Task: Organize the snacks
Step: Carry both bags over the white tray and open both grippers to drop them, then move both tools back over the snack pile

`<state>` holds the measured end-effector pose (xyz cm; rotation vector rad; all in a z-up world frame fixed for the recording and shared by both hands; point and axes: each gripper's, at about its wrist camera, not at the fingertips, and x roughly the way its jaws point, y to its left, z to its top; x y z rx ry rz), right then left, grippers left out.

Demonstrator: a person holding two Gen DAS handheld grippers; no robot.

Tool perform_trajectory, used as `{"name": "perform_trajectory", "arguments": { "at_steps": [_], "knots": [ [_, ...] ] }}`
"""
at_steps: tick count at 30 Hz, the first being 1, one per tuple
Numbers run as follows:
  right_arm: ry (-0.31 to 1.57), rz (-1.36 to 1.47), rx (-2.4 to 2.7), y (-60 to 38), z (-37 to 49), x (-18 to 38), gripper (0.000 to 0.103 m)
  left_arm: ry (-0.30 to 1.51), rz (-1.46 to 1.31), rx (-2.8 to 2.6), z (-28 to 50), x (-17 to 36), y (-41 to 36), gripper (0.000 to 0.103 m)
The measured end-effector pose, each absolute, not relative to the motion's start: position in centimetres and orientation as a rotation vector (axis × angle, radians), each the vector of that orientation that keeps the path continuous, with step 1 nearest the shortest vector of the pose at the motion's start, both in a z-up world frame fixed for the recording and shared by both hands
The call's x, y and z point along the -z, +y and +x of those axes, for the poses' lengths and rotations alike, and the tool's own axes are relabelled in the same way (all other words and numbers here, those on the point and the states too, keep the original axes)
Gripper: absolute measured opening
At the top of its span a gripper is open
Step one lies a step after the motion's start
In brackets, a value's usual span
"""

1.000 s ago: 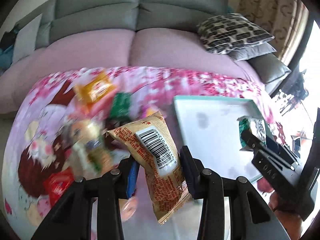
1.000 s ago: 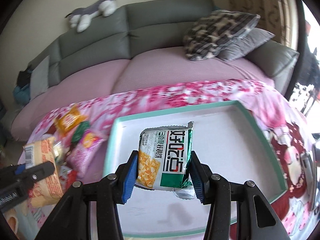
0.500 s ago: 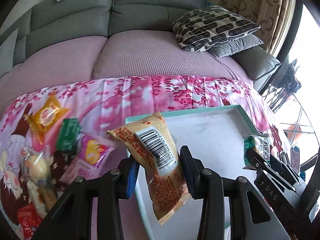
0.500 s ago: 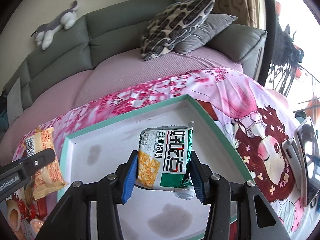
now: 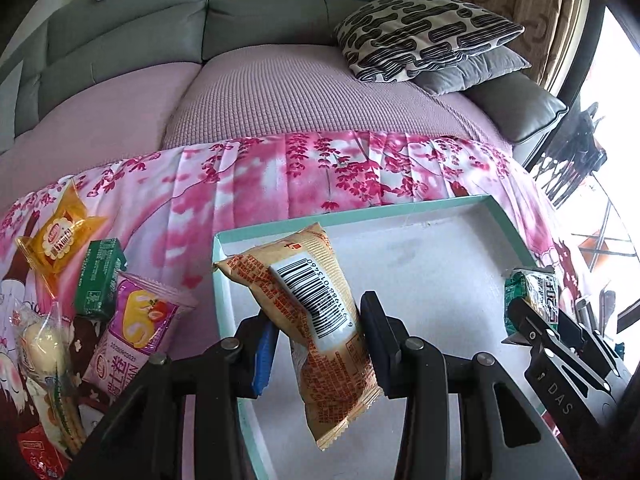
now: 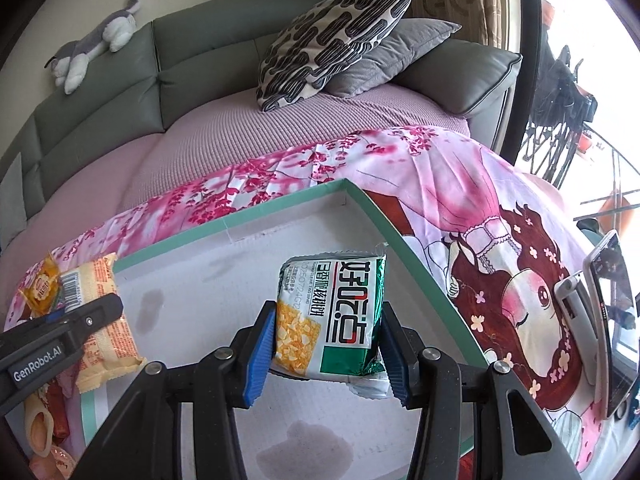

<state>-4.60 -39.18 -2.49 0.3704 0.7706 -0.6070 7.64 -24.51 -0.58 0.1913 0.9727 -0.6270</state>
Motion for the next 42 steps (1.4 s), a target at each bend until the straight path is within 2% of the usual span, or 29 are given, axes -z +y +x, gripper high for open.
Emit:
{"name": "perform_trajectory", "arguments": {
  "at_steps": [1,4,11,12,13,14,18,22,42],
  "knots": [
    [0.772,0.368,0.608,-39.1,-4.6,2.5,0.052,0.972,0.199,0.621,7.6,0.5,-24.5,0.044],
    [0.776,0.361,0.614,-39.1,-4.5,2.4,0.052,0.968,0.199,0.599,7.7,0.1,-24.3,0.065],
    [0.793,0.354,0.615,-38.9,-4.4,2.6,0.055,0.962,0.209,0.541,7.8,-1.2,-23.4,0.068],
    [0.793,0.352,0.614,-38.9,-4.4,2.6,0.068,0.966,0.211,0.525,7.9,-1.2,-23.2,0.07],
    [0.792,0.35,0.612,-38.9,-4.3,2.6,0.083,0.966,0.213,0.509,8.0,-1.2,-23.1,0.082],
    [0.787,0.345,0.612,-38.9,-4.3,2.6,0.088,0.963,0.219,0.481,8.2,-1.2,-22.8,0.094],
    [0.784,0.316,0.606,-38.5,-4.1,2.5,0.092,0.956,0.228,0.427,8.8,-1.0,-22.0,0.095],
    [0.799,0.309,0.6,-38.3,-3.8,2.7,0.103,0.967,0.216,0.39,9.4,-0.5,-21.2,0.1],
    [0.731,0.305,0.605,-38.1,-4.4,1.9,0.103,0.932,0.209,0.292,10.0,-0.2,-19.7,0.102]
  ]
}}
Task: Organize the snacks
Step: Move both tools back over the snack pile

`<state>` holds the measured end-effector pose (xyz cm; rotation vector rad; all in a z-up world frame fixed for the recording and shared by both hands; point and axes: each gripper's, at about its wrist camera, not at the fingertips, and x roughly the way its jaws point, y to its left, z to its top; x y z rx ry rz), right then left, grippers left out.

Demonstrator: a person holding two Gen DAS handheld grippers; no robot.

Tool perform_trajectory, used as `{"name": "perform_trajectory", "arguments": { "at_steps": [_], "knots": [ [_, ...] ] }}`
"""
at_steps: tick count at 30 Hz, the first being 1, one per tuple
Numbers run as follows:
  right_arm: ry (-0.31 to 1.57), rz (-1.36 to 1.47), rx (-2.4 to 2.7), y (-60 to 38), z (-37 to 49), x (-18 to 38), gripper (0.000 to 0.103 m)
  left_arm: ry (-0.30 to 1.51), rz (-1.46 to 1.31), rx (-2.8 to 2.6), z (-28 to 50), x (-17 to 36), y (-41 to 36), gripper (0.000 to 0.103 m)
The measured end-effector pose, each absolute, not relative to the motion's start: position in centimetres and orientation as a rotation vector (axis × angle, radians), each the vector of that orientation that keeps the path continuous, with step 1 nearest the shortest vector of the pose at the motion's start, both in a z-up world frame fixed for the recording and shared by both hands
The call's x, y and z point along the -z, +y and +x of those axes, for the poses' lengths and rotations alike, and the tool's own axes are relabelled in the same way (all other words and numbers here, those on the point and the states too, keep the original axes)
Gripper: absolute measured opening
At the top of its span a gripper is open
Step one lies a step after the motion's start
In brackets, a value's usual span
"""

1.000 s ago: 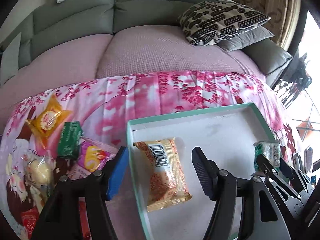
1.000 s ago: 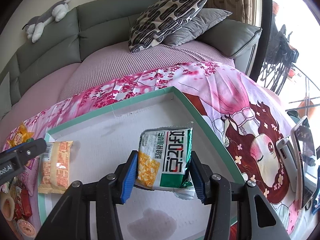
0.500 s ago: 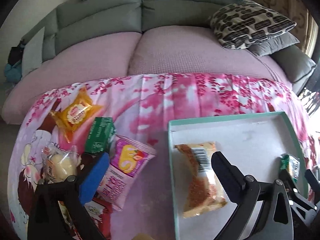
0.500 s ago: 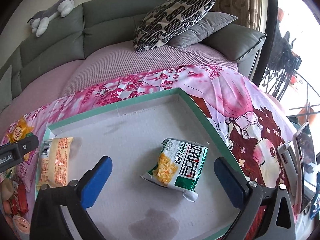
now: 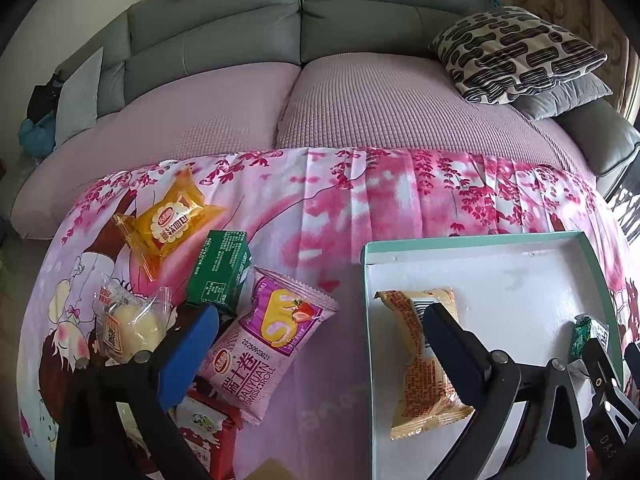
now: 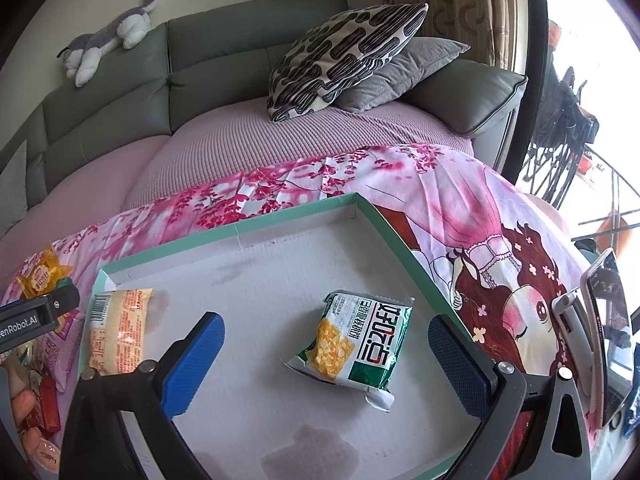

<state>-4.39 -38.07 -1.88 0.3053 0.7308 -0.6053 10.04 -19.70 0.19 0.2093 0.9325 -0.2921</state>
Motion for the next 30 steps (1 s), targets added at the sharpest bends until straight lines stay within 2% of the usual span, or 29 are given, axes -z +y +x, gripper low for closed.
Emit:
{"name": "perform_trajectory", "arguments": {
  "at_steps": [19,30],
  "knots": [
    [0.701,0.274,0.522,-34.6,-3.8,-0.5,0.103,0.874,0.207,0.176,9.8,-3.2,-12.8,0.102],
    [0.712,0.259,0.344,-28.4,-2.0,-1.3,0.103,0.839,0.092,0.033,8.9,-3.7,-3.6,0.102]
  ]
}}
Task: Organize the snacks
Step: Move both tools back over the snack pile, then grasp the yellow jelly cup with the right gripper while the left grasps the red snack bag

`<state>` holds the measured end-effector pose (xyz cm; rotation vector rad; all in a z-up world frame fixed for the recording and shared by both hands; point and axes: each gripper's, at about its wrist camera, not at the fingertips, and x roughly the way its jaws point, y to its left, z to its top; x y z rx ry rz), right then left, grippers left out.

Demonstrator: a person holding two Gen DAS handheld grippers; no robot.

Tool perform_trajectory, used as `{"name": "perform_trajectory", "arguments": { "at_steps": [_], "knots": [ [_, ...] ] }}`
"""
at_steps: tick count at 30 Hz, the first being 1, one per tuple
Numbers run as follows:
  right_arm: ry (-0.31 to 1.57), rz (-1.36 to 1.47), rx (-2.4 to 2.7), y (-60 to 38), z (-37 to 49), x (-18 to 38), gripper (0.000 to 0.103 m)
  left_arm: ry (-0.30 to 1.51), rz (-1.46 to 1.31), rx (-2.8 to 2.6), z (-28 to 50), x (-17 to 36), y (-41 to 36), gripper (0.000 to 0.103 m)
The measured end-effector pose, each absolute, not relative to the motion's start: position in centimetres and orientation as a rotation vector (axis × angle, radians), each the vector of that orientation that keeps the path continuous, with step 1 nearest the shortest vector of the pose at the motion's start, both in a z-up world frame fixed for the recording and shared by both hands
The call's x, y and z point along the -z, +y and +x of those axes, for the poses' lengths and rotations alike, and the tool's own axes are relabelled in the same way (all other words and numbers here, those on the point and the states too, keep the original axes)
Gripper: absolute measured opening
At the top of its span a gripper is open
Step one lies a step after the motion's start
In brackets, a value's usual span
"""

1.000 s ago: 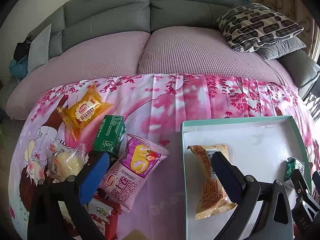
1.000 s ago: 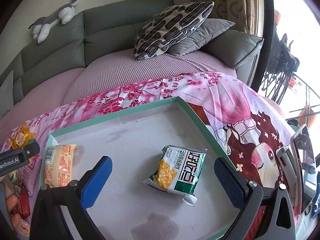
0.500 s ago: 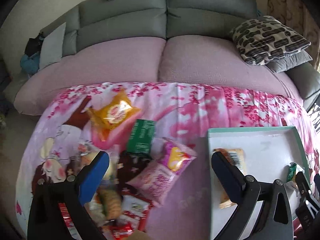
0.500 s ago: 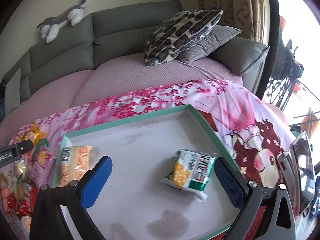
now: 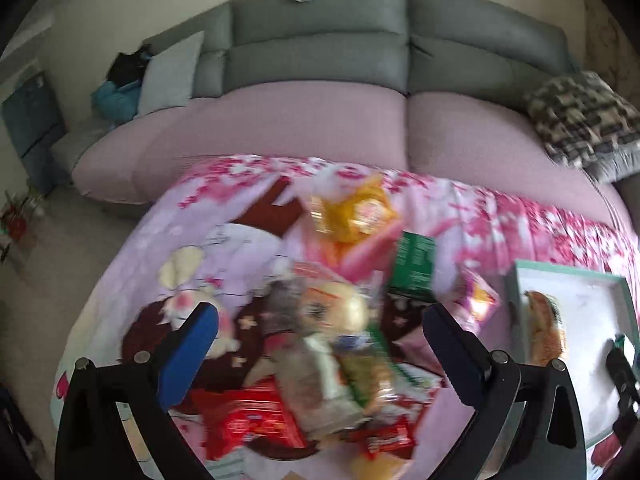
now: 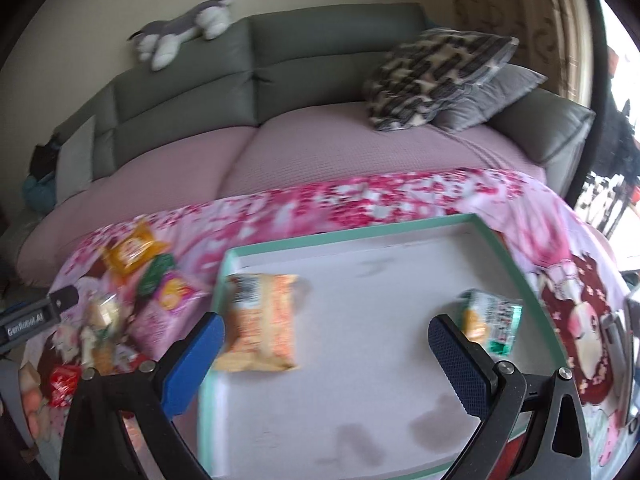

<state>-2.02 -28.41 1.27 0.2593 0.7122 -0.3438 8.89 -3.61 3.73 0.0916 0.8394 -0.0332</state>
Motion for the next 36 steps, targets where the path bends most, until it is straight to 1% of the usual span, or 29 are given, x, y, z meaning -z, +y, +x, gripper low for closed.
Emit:
{"name": "perform_trajectory", "arguments": {
  "at_steps": [7,19,27,36],
  "knots": [
    [0.752,0.239,0.209,-22.8,-0.6,-0.9,0.103,0.859,0.026,-0.004,7.9,-3.6,1.0,0.102],
    [0.846,0.136,0.033,-13.9,0.3,1.1,0.103,1.067,-0.055,-0.007,7.1,0.3,4.9,0.102],
    [0.936,0.087,-0.015,-10.9,0.2,3.7,0.103,1.162,-0.128,-0.004,7.2,3.0,5.8,0.102],
    [1.017,0.054,-0.028,-9.5,0.7,6.6,0.103,1.21,-0.095,0.016,8.2,4.5,4.7,0.102]
  ]
}}
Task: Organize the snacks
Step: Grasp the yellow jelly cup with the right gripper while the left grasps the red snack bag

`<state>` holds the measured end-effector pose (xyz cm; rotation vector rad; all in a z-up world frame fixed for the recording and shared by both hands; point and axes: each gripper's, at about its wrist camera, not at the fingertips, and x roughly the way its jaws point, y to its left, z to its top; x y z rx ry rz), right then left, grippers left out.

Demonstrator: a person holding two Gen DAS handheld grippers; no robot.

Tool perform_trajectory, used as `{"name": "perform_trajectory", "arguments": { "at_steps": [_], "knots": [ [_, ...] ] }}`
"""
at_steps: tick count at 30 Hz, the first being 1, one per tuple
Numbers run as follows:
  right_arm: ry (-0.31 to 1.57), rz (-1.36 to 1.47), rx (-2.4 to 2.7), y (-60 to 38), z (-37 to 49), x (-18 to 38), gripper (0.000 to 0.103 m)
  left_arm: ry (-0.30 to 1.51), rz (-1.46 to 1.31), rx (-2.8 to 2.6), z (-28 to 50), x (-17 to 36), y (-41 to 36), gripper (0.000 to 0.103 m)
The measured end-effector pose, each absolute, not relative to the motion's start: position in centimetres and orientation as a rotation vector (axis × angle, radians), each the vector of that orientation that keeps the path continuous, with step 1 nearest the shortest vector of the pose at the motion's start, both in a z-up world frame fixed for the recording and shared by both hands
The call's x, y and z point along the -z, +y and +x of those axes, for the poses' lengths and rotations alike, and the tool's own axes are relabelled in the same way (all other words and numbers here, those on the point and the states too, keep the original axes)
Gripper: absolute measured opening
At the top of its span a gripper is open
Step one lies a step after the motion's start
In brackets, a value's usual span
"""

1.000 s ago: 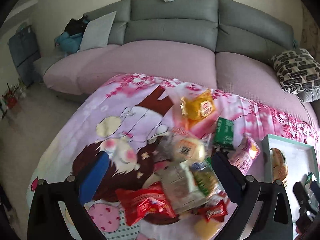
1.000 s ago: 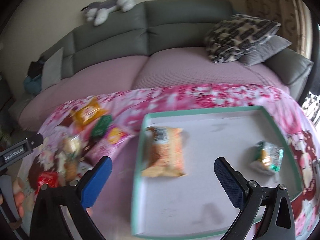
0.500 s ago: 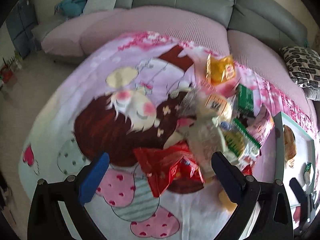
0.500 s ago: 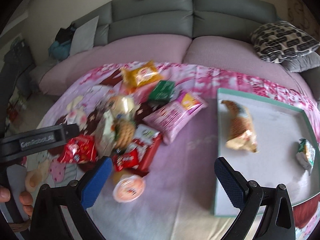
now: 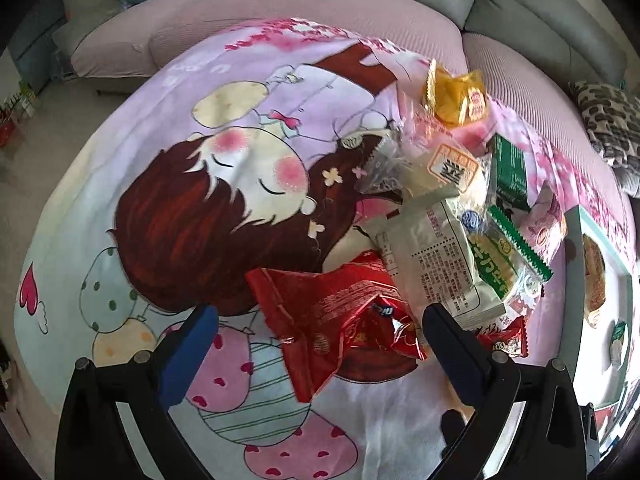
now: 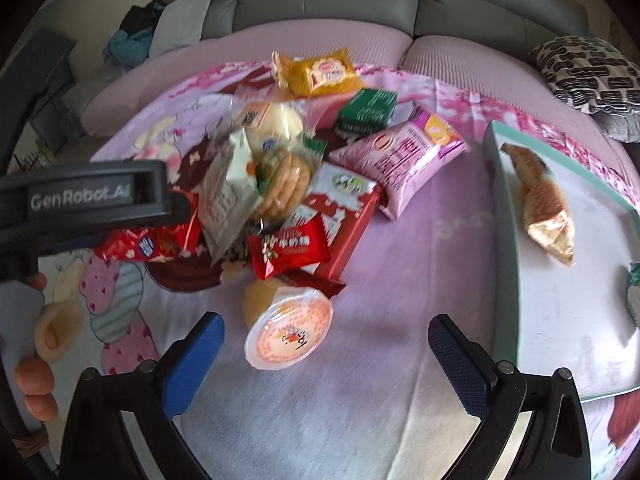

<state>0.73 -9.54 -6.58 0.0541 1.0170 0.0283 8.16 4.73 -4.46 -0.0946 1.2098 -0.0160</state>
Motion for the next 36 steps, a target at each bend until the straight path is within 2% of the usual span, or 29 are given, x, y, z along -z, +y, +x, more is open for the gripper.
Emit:
{"name": "perform_trajectory", "arguments": {
  "at_steps": [6,8,9,10,11,15,16,19,20,36],
  "knots": [
    [1.022,0.021,-0.034,-8.7,0.7,7.1,0.102,1.215,-0.055,0.025,8.5,4.8,3.8,0.101],
    [1.014,0.017,-0.041,-8.6,0.6,7.0,0.097,1.211,-0.05,0.029,8.5,4.8,3.6,0.096],
    [1.005,0.018,-0.046,-8.5,0.5,6.8,0.09,1.212,-0.051,0.032,8.6,4.8,3.5,0.092],
    [0.999,0.021,-0.051,-8.4,0.5,6.8,0.082,1.215,-0.055,0.035,8.8,4.8,3.2,0.084],
    [0.996,0.029,-0.06,-8.4,0.4,6.7,0.079,1.22,-0.058,0.036,9.0,5.0,3.3,0.081],
    [1.007,0.073,-0.093,-8.6,0.5,6.7,0.052,1.219,-0.062,0.04,8.9,5.0,3.3,0.08],
    [1.008,0.082,-0.098,-8.6,0.6,6.7,0.05,1.216,-0.06,0.043,8.9,5.1,3.3,0.078],
    [1.007,0.088,-0.103,-8.6,0.5,6.6,0.05,1.218,-0.062,0.052,8.9,5.2,3.4,0.073],
    [1.005,0.089,-0.103,-8.6,0.5,6.5,0.05,1.217,-0.063,0.054,8.8,5.2,3.5,0.068],
    [0.991,0.086,-0.121,-8.6,-0.1,5.1,0.05,1.165,-0.103,0.049,8.2,3.3,4.6,0.066]
  ]
}}
